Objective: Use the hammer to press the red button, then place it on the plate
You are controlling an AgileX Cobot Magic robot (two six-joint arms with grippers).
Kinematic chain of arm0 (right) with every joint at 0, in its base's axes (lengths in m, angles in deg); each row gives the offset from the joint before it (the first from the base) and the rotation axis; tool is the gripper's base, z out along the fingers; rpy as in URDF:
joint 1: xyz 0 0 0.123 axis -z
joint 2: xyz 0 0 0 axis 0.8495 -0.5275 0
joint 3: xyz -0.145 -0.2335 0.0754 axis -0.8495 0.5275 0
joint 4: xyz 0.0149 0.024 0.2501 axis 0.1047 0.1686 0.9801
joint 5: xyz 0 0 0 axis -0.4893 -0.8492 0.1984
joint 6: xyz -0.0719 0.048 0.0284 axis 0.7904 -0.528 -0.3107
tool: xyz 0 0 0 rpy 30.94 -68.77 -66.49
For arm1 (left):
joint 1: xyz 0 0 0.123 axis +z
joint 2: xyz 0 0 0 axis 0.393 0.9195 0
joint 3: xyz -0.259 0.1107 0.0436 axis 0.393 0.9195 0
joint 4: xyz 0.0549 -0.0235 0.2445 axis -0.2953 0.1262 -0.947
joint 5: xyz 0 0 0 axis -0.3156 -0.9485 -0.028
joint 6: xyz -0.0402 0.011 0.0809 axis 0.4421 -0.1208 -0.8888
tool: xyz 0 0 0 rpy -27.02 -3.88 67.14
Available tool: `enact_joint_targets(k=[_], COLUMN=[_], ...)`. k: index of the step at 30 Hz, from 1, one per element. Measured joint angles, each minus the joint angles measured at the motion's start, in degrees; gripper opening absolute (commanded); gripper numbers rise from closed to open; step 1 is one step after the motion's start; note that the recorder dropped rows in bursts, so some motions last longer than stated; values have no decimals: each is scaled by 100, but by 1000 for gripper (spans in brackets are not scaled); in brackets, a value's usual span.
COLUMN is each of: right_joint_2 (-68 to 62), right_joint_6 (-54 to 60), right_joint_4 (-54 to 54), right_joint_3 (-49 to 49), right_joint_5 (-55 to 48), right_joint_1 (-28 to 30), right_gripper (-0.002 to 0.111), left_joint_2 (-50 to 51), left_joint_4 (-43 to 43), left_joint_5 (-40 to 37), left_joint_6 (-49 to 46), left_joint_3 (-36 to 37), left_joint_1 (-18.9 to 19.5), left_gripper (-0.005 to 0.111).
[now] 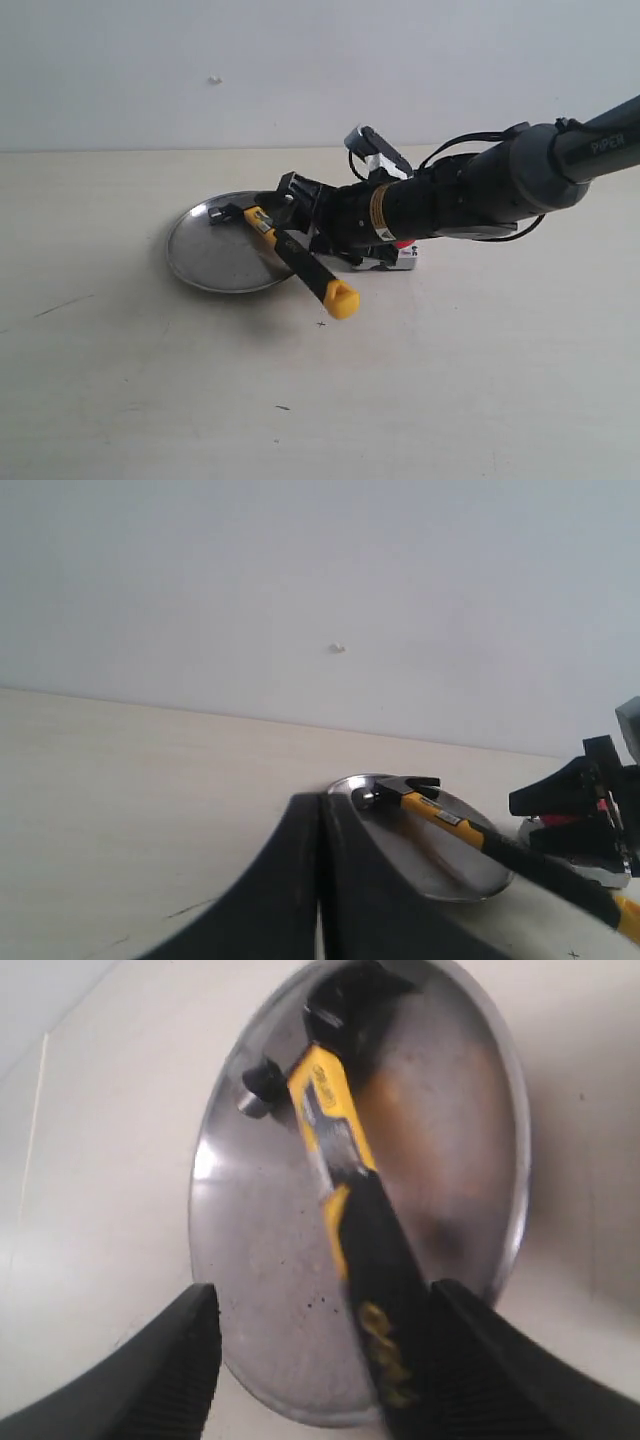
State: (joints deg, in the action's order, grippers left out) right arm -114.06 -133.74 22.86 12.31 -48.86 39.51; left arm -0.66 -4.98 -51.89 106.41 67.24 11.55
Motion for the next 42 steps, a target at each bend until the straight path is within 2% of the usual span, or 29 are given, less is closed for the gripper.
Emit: enact_joint_targets(k=[6, 8, 10, 15, 16, 20, 25, 31, 38, 42], right_joint_2=[70, 151, 316, 907, 1023, 1575, 2349, 4163, 7050, 8189], right_joint_6=[307, 469, 647, 646, 544, 104, 32, 416, 775, 786], right_joint_4=[-49, -89, -205, -1079, -1280, -2049, -2679, -2777, -2777, -2748], right_joint_3=[-318, -356, -356, -356, -356, -225, 507, 2213, 4509, 5061], right_joint_5=[-76, -158, -283, -568, -581, -670, -1265, -1960, -2009, -2238], right_joint_1=[0, 0, 0, 3, 3, 3, 3, 3, 3, 3], right_gripper=[58, 53, 43, 2, 0, 0, 0, 0, 0, 0], left_joint_2=[0, 0, 0, 0, 0, 0, 0, 0, 0, 0], left_joint_4=[0, 0, 0, 0, 0, 0, 0, 0, 0, 0], left_joint_5=[0, 0, 0, 0, 0, 0, 0, 0, 0, 0], left_joint_6=[0, 0, 0, 0, 0, 0, 0, 0, 0, 0], left_joint_3=[0, 0, 0, 0, 0, 0, 0, 0, 0, 0], left_joint_1=[0, 0, 0, 0, 0, 0, 0, 0, 0, 0], left_gripper=[0, 0, 0, 0, 0, 0, 0, 0, 0, 0])
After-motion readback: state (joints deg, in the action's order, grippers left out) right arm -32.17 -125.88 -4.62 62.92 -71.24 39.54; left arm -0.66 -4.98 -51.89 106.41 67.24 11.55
